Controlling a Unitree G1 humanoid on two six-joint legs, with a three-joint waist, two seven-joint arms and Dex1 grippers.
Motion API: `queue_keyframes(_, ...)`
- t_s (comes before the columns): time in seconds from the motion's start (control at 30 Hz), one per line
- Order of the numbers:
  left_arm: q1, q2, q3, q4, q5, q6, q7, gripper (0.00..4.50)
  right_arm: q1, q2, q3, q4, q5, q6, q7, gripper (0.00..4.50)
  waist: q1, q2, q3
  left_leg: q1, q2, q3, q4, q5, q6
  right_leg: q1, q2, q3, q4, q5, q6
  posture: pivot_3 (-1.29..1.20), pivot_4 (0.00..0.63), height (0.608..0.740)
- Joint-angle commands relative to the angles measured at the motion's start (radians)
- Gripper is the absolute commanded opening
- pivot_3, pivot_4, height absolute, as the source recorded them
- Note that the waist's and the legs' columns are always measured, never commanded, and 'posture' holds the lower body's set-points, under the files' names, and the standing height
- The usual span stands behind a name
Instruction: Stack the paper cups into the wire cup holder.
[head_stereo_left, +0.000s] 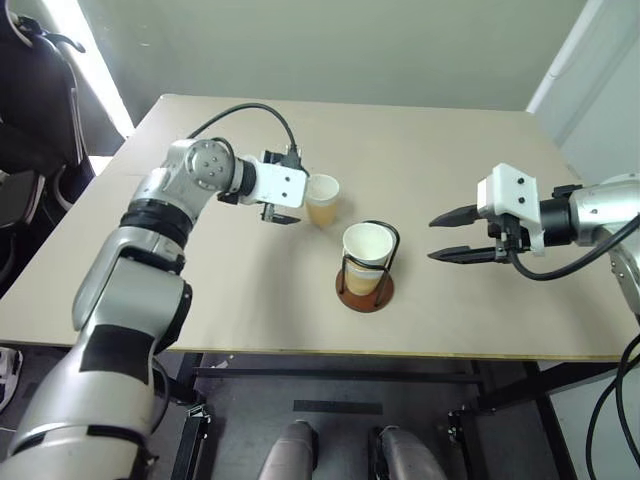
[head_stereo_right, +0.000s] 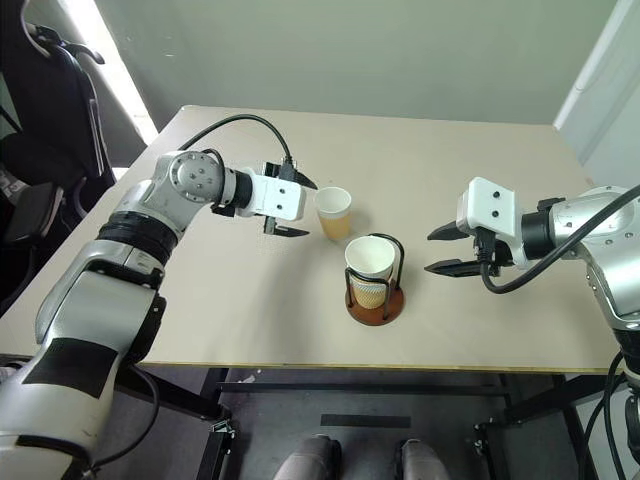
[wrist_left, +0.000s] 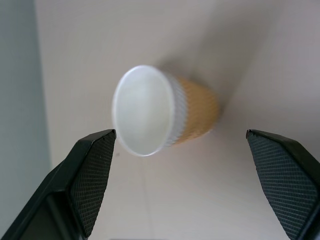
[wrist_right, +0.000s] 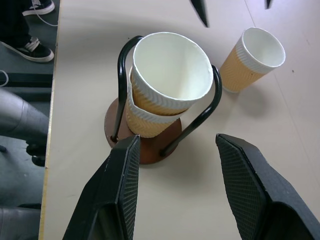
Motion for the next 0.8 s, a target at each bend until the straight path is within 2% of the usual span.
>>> queue_keyframes(0.03,-0.047,-0.007,-0.011,0.029,0.057,-0.027,0.095,4.48,-0.023,-0.005,-0.019,-0.017,0.008,-0.002,0.005,2.39,0.0,0.0,0.0,0.0,0.0,0.0,0.0,0.0,0.0,0.0,-0.001,0.0,0.0,0.0,0.0,0.0,0.15,0.74)
queue_keyframes(0.17,-0.057,-0.014,-0.027,0.061,0.102,-0.035,0.155,4.48,-0.022,-0.006,-0.017,-0.017,0.007,-0.002,0.008,2.39,-0.003,0.0,0.0,0.0,-0.001,0.0,0.0,0.0,0.0,0.0,0.0,0.001,0.0,0.0,0.0,0.0,0.15,0.74)
queue_keyframes(0.33,-0.041,-0.018,-0.033,0.079,0.115,-0.057,0.13,4.48,-0.022,-0.003,-0.011,-0.013,0.006,0.0,0.012,2.39,-0.001,0.0,0.0,0.0,-0.001,0.0,0.0,0.0,0.0,0.0,0.0,0.001,0.0,0.0,0.001,0.0,0.15,0.74)
queue_keyframes(0.8,0.01,-0.058,-0.076,0.118,0.206,-0.038,0.232,4.48,-0.014,0.006,0.005,-0.015,0.003,-0.007,0.014,2.39,0.0,0.0,0.0,0.001,-0.001,0.0,0.001,0.0,0.0,0.0,-0.001,0.002,0.001,-0.001,0.002,0.0,0.15,0.74)
